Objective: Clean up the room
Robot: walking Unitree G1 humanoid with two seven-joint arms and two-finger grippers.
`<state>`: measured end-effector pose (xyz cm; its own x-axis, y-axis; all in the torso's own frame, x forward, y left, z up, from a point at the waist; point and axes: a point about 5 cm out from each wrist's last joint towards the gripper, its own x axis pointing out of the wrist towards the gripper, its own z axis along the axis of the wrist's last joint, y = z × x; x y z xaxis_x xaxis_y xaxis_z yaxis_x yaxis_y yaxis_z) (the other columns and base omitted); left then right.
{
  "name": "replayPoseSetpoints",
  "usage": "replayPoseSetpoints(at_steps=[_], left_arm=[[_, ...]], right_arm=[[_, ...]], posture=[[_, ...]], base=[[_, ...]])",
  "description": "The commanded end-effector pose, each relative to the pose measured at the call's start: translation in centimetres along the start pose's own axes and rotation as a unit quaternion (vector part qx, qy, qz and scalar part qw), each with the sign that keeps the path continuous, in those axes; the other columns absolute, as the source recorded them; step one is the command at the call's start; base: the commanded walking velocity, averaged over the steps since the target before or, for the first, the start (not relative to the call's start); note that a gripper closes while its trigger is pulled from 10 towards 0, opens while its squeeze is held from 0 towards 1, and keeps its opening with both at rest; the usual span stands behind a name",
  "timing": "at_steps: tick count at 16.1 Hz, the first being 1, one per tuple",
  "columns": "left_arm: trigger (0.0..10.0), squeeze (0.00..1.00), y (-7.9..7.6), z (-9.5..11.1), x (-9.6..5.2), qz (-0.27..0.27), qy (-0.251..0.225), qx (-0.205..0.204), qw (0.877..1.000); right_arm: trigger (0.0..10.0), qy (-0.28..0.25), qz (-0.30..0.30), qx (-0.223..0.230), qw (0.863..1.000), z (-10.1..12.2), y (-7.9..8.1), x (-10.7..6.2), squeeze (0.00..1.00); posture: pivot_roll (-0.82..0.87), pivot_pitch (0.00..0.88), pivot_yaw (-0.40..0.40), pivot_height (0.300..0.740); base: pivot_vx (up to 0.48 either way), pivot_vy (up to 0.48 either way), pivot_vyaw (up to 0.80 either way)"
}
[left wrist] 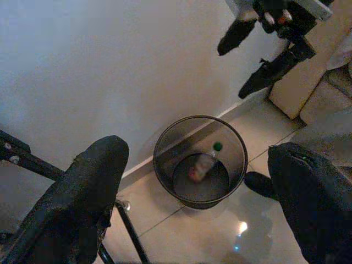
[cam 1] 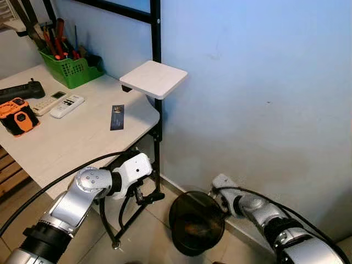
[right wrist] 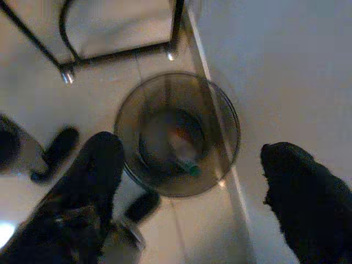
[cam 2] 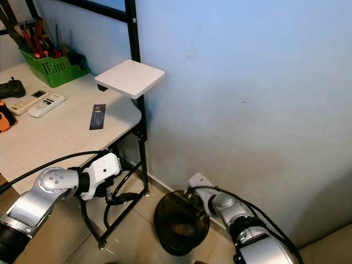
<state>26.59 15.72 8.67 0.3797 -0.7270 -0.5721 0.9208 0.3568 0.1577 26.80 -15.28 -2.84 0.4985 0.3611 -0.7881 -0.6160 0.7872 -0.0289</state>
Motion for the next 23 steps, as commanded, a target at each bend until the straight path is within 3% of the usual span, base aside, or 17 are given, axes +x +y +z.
replayPoseSetpoints(at_steps=[1, 3, 5, 7, 8, 9, 10, 12, 13, 15, 16, 18, 20, 21, 23], left_arm=[[10.0, 0.00, -0.1, 0.4, 0.1, 0.002, -0.004, 0.007, 1.000], [10.0, 0.00, 0.0, 0.9, -0.3, 0.106, -0.052, -0.029, 0.993], [10.0, 0.00, 0.6, 0.8, -1.5, 0.219, -0.079, -0.101, 0.967], [10.0, 0.00, 0.5, 0.8, -2.5, 0.294, -0.093, -0.122, 0.944], [10.0, 0.00, 0.5, 0.7, -2.8, 0.320, -0.095, -0.128, 0.934], [10.0, 0.00, 0.3, 0.7, -3.4, 0.368, -0.106, -0.154, 0.911], [10.0, 0.00, 0.0, 0.7, -3.3, 0.390, -0.108, -0.167, 0.899], [10.0, 0.00, -0.5, 0.7, -2.7, 0.399, -0.104, -0.171, 0.895], [10.0, 0.00, -0.8, 0.8, -2.4, 0.393, -0.102, -0.168, 0.898], [10.0, 0.00, -1.1, 0.6, -2.1, 0.391, -0.099, -0.173, 0.899], [10.0, 0.00, -1.2, 0.4, -2.2, 0.392, -0.104, -0.191, 0.894], [10.0, 0.00, -0.5, 0.2, -2.0, 0.385, -0.101, -0.199, 0.896], [10.0, 0.00, 0.2, 0.3, -1.8, 0.372, -0.087, -0.156, 0.911], [10.0, 0.00, 0.5, 0.4, -1.7, 0.379, -0.093, -0.161, 0.906], [10.0, 0.00, 0.8, 1.0, -1.6, 0.375, -0.099, -0.153, 0.909]], right_arm=[[10.0, -0.026, 0.004, 0.028, 0.999, 0.6, -0.5, -0.3, 1.00], [10.0, -0.125, -0.041, 0.093, 0.987, 1.3, -3.0, -2.0, 1.00], [10.0, -0.266, -0.085, 0.141, 0.950, 2.0, -3.8, -5.3, 1.00], [10.0, -0.321, -0.135, 0.117, 0.930, 2.1, -3.4, -7.9, 1.00], [10.0, -0.336, -0.143, 0.131, 0.922, 2.4, -3.1, -8.6, 1.00], [10.0, -0.363, -0.143, 0.156, 0.907, 2.9, -2.4, -9.7, 1.00], [10.0, -0.387, -0.150, 0.170, 0.894, 3.4, -1.7, -10.4, 1.00], [10.0, -0.382, -0.172, 0.188, 0.888, 3.2, -1.2, -10.6, 1.00], [10.0, -0.380, -0.170, 0.194, 0.888, 3.3, -1.0, -10.4, 1.00], [10.0, -0.399, -0.194, 0.158, 0.882, 4.3, -0.9, -10.7, 1.00], [10.0, -0.405, -0.201, 0.173, 0.875, 4.5, -1.1, -10.9, 1.00], [10.0, -0.398, -0.211, 0.188, 0.873, 4.4, -1.2, -10.9, 1.00], [10.0, -0.406, -0.165, 0.226, 0.870, 5.4, -0.9, -10.1, 1.00], [10.0, -0.404, -0.163, 0.219, 0.873, 5.8, -0.9, -9.8, 1.00], [10.0, -0.382, -0.165, 0.222, 0.882, 5.4, -0.4, -9.2, 1.00]], posture=[[0.09, 0.000, -0.016, 0.740], [0.08, 0.000, -0.020, 0.740], [0.06, 0.000, -0.010, 0.740], [0.04, 0.000, -0.003, 0.740], [0.03, 0.000, -0.001, 0.740], [0.03, 0.000, -0.003, 0.740], [0.04, 0.000, -0.012, 0.740], [0.04, 0.000, -0.014, 0.740], [0.05, 0.000, -0.019, 0.740], [0.07, 0.000, -0.031, 0.740], [0.08, 0.000, -0.035, 0.740], [0.06, 0.000, -0.015, 0.740], [0.06, 0.000, -0.015, 0.740], [0.07, 0.000, -0.017, 0.740], [0.07, 0.000, -0.015, 0.740]], base=[[0.000, 0.000, 0.00], [0.000, 0.000, 0.00], [0.000, 0.000, 0.00], [0.000, 0.000, 0.00], [0.000, 0.000, 0.00], [0.000, 0.000, -0.44], [0.000, 0.000, -0.79], [0.000, 0.000, -0.78], [0.000, 0.000, -0.78], [0.000, 0.000, -0.77], [0.000, 0.000, -0.78], [0.000, 0.000, -0.78], [0.000, 0.000, -0.76], [0.000, 0.000, -0.74], [0.000, 0.000, -0.74]])
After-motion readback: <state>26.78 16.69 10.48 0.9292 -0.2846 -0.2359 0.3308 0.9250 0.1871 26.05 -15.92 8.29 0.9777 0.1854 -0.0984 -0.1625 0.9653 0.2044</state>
